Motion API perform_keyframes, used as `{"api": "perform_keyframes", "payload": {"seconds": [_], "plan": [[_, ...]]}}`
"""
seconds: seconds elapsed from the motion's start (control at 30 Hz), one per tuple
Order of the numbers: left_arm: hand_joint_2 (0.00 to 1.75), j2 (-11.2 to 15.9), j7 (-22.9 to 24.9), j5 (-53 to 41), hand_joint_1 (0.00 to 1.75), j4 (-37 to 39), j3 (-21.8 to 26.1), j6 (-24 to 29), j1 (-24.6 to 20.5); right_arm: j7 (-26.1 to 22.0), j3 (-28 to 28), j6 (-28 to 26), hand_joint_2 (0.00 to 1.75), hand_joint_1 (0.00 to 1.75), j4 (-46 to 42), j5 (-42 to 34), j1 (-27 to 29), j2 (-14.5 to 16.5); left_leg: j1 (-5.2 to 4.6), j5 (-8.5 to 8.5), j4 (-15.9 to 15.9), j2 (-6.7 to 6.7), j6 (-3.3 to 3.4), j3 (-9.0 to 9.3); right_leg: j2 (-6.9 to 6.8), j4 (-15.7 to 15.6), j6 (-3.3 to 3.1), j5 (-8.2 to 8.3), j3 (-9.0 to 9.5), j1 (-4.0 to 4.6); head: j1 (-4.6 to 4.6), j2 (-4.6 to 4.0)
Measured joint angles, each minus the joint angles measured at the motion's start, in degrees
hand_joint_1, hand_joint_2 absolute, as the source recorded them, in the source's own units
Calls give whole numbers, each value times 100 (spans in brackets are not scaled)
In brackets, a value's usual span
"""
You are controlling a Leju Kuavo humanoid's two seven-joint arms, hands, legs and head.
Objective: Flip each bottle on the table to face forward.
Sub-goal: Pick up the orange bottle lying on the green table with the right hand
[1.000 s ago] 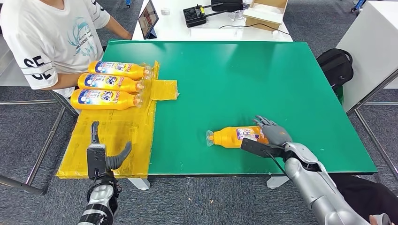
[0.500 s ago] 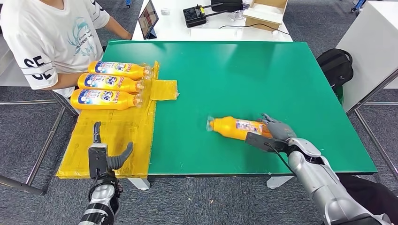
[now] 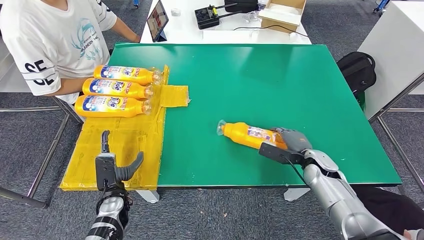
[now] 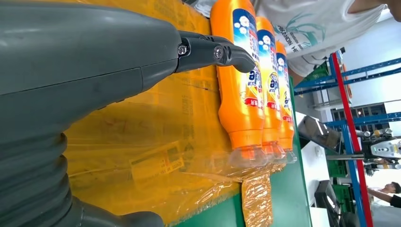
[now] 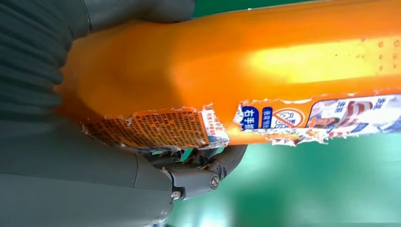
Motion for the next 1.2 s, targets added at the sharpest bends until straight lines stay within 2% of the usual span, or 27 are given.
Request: {"api": "perform_keyframes", "payload": {"seconds": [0.13,0.23,0.37,0.53,0.63,0.73,0.87,1.03,1.2], "plan": [[175,-51,0,51,0,-1,-70,-130,0,-593,-268,-748,175,175,-556,-305,465,301,0,0,0,-2,0,-5,-1,2,0,0,-2,0,-1,0],[175,-125,28,193,0,-11,-115,-349,2,-1018,-625,-1416,175,175,-1260,-718,842,668,1,0,0,-5,0,-8,-3,2,0,-2,-5,0,-2,0],[175,-231,258,583,0,-114,-236,-895,32,-1587,-1150,-2285,175,175,-2309,-1391,1266,1211,1,0,0,-11,0,-14,-11,1,-1,-4,-6,0,0,0],[175,-304,444,859,0,-275,-412,-1235,59,-1852,-1509,-2612,175,175,-3080,-1642,1527,1594,-2,-1,0,-9,1,-14,-10,-1,0,-3,-6,-3,-1,0],[175,-319,678,1245,0,-463,-552,-1691,127,-2109,-1658,-2838,175,175,-3348,-1936,1620,1758,-2,-1,0,-9,1,-13,-10,-1,1,-3,-6,-2,-2,0],[175,-326,951,1678,0,-765,-770,-2219,241,-2229,-1740,-2822,175,175,-3521,-2189,1688,1899,-2,-1,0,-5,0,-12,-6,0,1,-2,-6,-2,1,0],[175,-325,1160,2204,0,-1275,-1132,-2840,432,-2441,-1629,-2338,175,175,-3537,-2157,1866,2092,1,-3,-1,-5,-1,-14,-5,1,-1,-4,-8,0,1,0],[175,-320,1222,2425,0,-1839,-1553,-3111,594,-2597,-1081,-2185,175,175,-3217,-1904,2097,2392,4,-4,-3,-5,-2,-18,-7,1,-3,-8,-14,2,0,0],[175,-319,1264,2584,0,-2046,-1886,-3469,618,-2577,-774,-2157,175,175,-2741,-1893,2248,2578,2,-4,-3,-8,-2,-19,-9,0,-3,-7,-15,-1,2,0]]}}
